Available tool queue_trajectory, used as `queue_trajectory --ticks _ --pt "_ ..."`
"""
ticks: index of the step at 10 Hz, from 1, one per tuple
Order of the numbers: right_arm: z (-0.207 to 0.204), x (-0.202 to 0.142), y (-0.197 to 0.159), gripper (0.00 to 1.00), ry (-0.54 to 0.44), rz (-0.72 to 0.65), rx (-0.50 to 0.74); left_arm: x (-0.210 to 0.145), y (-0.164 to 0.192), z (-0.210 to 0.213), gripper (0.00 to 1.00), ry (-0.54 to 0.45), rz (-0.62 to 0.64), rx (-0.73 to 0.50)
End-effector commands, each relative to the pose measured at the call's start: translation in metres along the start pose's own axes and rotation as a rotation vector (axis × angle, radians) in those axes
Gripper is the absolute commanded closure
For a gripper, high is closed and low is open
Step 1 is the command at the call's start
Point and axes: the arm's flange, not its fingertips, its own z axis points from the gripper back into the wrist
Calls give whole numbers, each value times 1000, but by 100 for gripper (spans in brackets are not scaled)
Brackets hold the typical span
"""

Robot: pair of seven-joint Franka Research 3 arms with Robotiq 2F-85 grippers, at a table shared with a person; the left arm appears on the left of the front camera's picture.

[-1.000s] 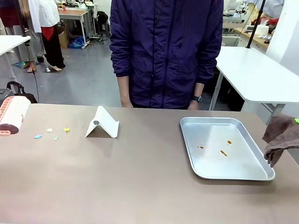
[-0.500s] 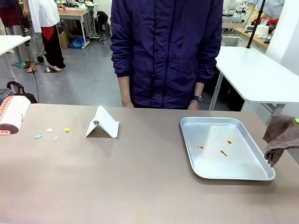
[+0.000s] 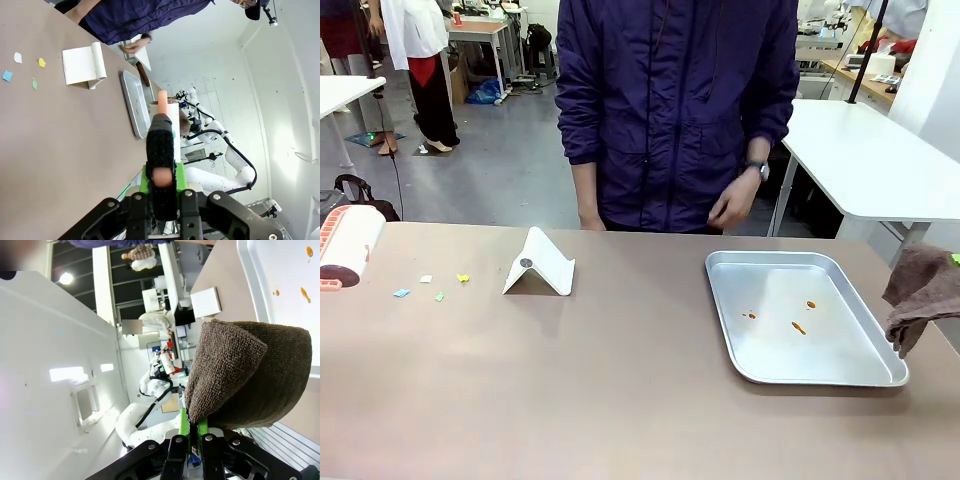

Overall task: Clean the surface of the table.
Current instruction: If a person points to the right, clean the right side of the table with your right hand, and if they point to the left, clean the left side with your left hand.

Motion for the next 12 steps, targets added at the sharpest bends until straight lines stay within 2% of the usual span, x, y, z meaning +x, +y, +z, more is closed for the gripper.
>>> queue_trajectory --ticks 1,9,10,11,12 --pt "1 -2 6 100 -1 -2 10 -3 -4 2 100 8 -10 -11" --pt "1 -2 6 100 -1 -2 10 -3 -4 2 100 8 -10 -11" --pt "0 0 0 94 0 0 0 -3 -4 2 100 8 -10 -11" --pt "-8 10 6 94 24 72 -93 -3 -4 2 100 8 -10 -11" --pt "-18 21 12 94 94 119 -160 -3 -4 2 100 8 -10 -11"
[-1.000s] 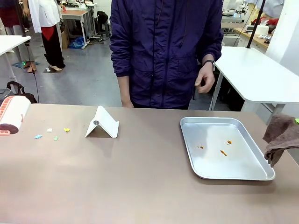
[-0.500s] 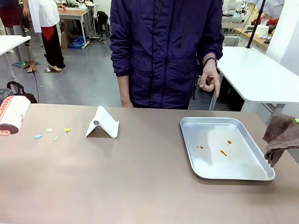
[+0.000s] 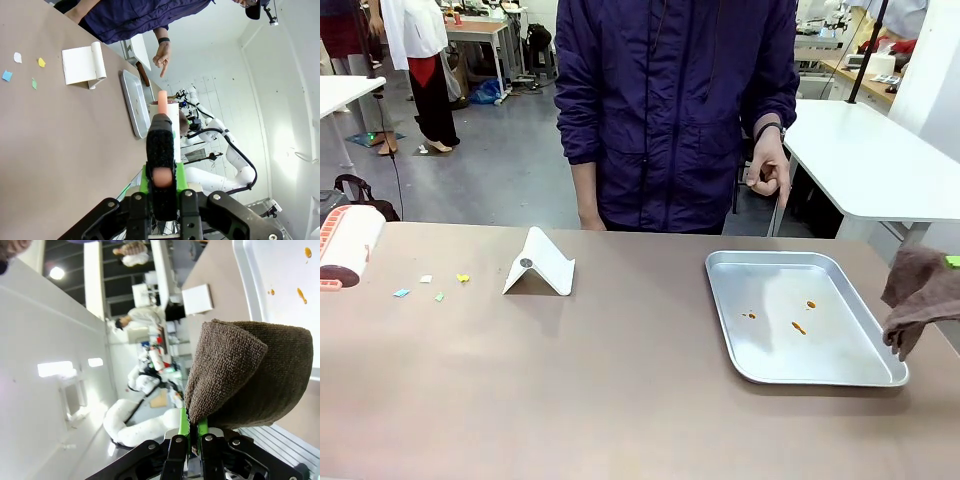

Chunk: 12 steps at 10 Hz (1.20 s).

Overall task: Clean the surface of the table.
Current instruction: If a person points to the right, clean the right side of the table with your right hand, and if they point to the left, clean the left side with your left hand.

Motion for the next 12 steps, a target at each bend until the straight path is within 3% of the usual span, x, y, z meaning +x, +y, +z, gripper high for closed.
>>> queue_trajectory --ticks 1,4,7,10,12 --pt "-17 30 9 94 106 125 -164 -3 -4 2 100 8 -10 -11" --pt "-49 69 8 94 99 222 -435 -3 -4 2 100 8 -10 -11" --pt "-71 90 -4 94 42 279 -612 -3 -4 2 100 8 -10 -11" --pt "-91 111 -25 94 -28 358 -695 -3 -4 2 100 8 -10 -11" --pt "-110 124 -40 94 -2 414 -730 -3 -4 2 100 8 -10 -11"
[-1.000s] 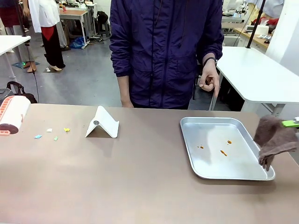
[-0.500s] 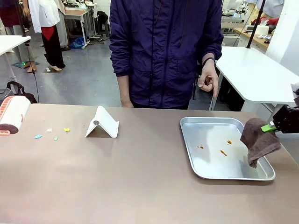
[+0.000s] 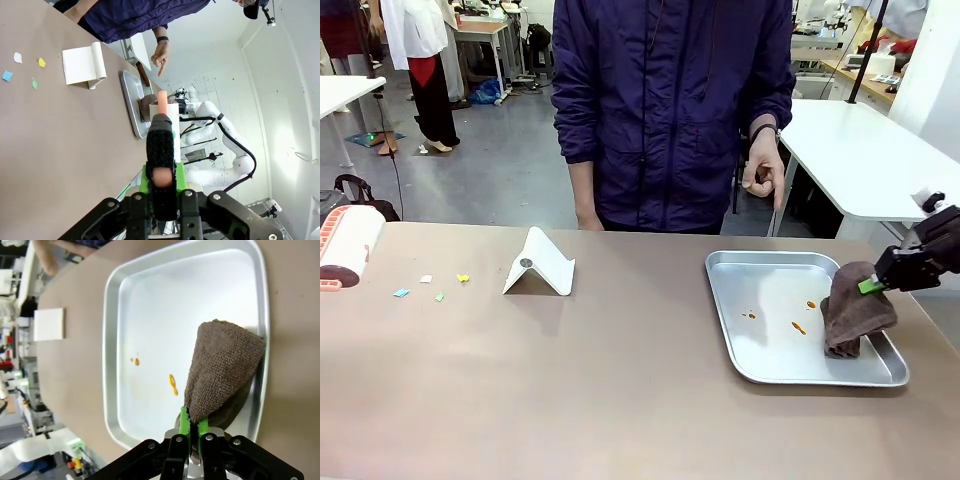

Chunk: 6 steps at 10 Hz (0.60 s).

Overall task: Clean the surface of the table.
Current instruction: If a person points to the right, clean the right side of the table with your right hand, and if they point to the left, clean the left side with your left hand.

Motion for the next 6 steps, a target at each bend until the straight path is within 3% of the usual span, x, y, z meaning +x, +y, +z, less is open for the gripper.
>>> queue_trajectory --ticks 1,6 --pt "-30 7 -2 94 -3 72 15 -3 -4 1 100 8 -10 -12" --pt "-79 16 14 94 39 80 21 -3 -4 1 100 8 -10 -12"
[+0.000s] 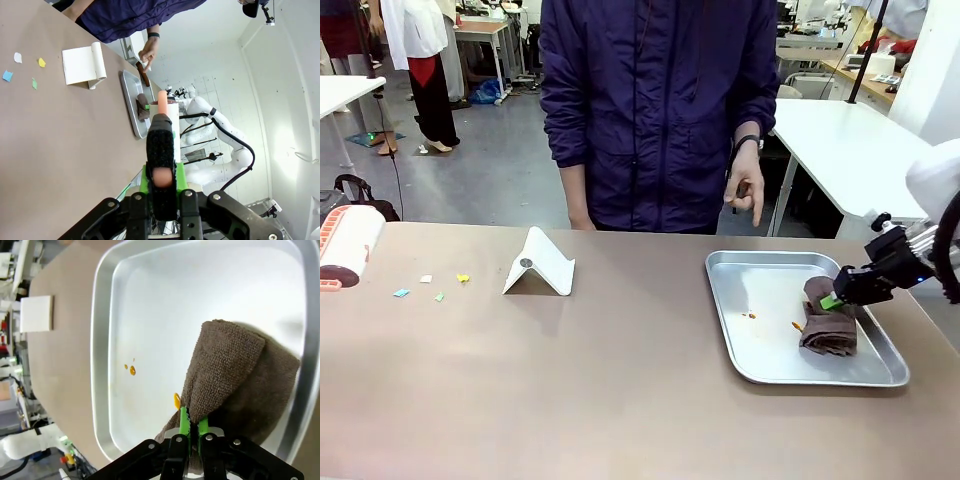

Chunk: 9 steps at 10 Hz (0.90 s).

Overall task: Clean the surface of the table.
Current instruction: If a person points to the right, clean the right side of the table with your right hand, and if they point to the left, clean the left side with your left hand.

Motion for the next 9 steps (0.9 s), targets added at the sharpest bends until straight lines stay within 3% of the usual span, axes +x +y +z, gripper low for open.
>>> queue_trajectory --ticks 1,3,9 --pt "-15 8 2 94 -10 36 4 -3 -4 1 100 8 -10 -12" --pt "-24 9 12 94 -8 62 -11 -3 -4 1 100 8 -10 -12" --pt "-55 13 44 94 0 151 100 -3 -4 1 100 8 -10 -12"
